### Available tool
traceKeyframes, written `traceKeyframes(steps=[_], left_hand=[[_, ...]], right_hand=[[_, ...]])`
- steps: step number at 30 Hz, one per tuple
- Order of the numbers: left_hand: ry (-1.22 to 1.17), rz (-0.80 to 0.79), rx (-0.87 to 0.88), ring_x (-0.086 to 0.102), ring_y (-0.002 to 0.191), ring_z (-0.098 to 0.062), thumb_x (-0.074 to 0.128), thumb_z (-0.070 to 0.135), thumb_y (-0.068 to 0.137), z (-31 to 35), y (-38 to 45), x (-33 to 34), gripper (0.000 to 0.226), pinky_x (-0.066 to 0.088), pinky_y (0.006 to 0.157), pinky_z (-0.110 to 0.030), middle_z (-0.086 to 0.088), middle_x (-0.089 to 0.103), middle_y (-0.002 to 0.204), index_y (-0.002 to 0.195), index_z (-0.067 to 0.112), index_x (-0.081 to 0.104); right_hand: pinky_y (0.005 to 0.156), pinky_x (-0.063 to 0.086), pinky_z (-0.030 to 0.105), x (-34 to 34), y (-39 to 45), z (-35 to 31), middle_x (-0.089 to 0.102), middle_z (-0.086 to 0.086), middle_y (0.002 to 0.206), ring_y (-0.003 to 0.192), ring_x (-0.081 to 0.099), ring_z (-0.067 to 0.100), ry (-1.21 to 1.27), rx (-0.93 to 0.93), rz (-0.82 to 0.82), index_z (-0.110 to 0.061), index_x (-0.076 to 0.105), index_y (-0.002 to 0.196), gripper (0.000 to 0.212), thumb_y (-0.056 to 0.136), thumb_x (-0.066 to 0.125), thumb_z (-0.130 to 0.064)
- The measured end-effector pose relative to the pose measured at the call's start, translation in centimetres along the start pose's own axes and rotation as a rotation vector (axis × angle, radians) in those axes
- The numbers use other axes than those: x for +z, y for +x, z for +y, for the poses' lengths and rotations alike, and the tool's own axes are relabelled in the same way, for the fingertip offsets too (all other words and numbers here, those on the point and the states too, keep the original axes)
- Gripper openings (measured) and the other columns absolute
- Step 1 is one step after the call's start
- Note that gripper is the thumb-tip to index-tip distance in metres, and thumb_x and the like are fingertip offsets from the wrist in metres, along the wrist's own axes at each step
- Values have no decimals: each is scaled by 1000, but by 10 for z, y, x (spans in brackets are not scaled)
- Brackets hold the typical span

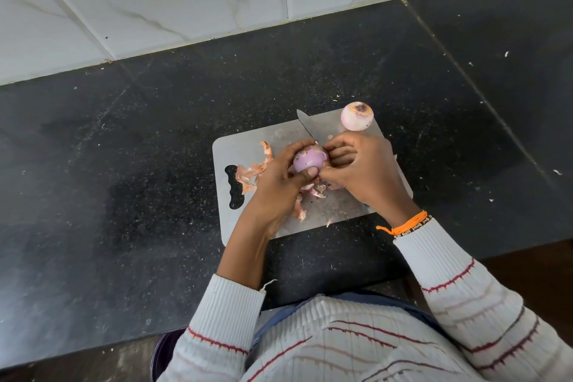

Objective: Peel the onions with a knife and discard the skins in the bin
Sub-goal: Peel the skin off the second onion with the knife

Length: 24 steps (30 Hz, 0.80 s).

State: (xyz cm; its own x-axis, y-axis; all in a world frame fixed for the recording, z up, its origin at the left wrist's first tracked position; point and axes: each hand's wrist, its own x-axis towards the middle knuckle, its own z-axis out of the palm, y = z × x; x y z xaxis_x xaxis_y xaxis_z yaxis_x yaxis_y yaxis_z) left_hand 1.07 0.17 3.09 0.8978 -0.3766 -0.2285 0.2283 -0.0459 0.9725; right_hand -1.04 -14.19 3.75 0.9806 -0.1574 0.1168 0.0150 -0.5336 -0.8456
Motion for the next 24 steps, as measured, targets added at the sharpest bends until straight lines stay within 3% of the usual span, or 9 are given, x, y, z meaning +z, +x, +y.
traceKeyframes(steps=[4, 9, 12, 14, 17, 21, 24], left_hand=[[9, -3, 12, 57, 102, -16, 54, -3, 88, -2, 0, -1, 35, 52, 81, -28, -10, 57, 120, 112, 22, 54], [53, 17, 16, 57, 108, -24, 55, -3, 88, -4, 1, -1, 36, 51, 89, -39, -10, 57, 121, 114, 21, 53], [50, -1, 25, 55, 110, -23, 55, -3, 88, -3, 0, 1, 37, 50, 93, -36, -9, 55, 122, 119, 17, 52], [89, 4, 53, 53, 112, -20, 55, -4, 87, 0, 1, 1, 40, 49, 93, -34, -5, 53, 122, 120, 19, 51], [62, 32, 38, 52, 114, -19, 53, -5, 88, 1, 1, 1, 44, 48, 96, -33, -1, 52, 123, 121, 22, 50], [-2, 43, -5, 54, 111, -17, 54, -4, 88, 2, 0, 2, 44, 51, 91, -27, -4, 51, 126, 124, 22, 50], [-69, 45, -3, 58, 106, -15, 54, -2, 89, 5, -1, 1, 38, 54, 82, -22, -8, 52, 126, 121, 18, 53]], right_hand=[[66, 58, 27, 4, 0, 2, 73, 5, 79, 69, 68, 8, -38, -2, 6, -7, 69, 91, 28, 65, 78, -11], [64, 57, 25, 7, 0, 2, 71, 3, 76, 65, 66, 7, -69, 13, 34, -7, 69, 91, 26, 67, 77, -12], [64, 59, 30, 1, 4, 5, 70, 4, 75, 65, 66, 7, -51, 32, 72, -8, 71, 88, 18, 71, 72, -4], [62, 59, 24, -4, 6, 7, 70, 3, 79, 68, 66, 3, -2, 53, 40, -11, 71, 91, 19, 73, 71, -4], [73, 58, 24, -6, 6, 10, 71, -1, 86, 79, 68, 4, 98, 88, 11, -13, 72, 94, 20, 79, 64, -3], [82, 57, 38, -5, 5, 15, 73, 0, 90, 86, 70, 12, 229, 115, -30, -17, 72, 93, 21, 85, 58, -5], [78, 58, 29, -4, 5, 15, 72, -2, 89, 84, 69, 7, 196, 71, -51, -16, 71, 99, 18, 81, 69, -14]])
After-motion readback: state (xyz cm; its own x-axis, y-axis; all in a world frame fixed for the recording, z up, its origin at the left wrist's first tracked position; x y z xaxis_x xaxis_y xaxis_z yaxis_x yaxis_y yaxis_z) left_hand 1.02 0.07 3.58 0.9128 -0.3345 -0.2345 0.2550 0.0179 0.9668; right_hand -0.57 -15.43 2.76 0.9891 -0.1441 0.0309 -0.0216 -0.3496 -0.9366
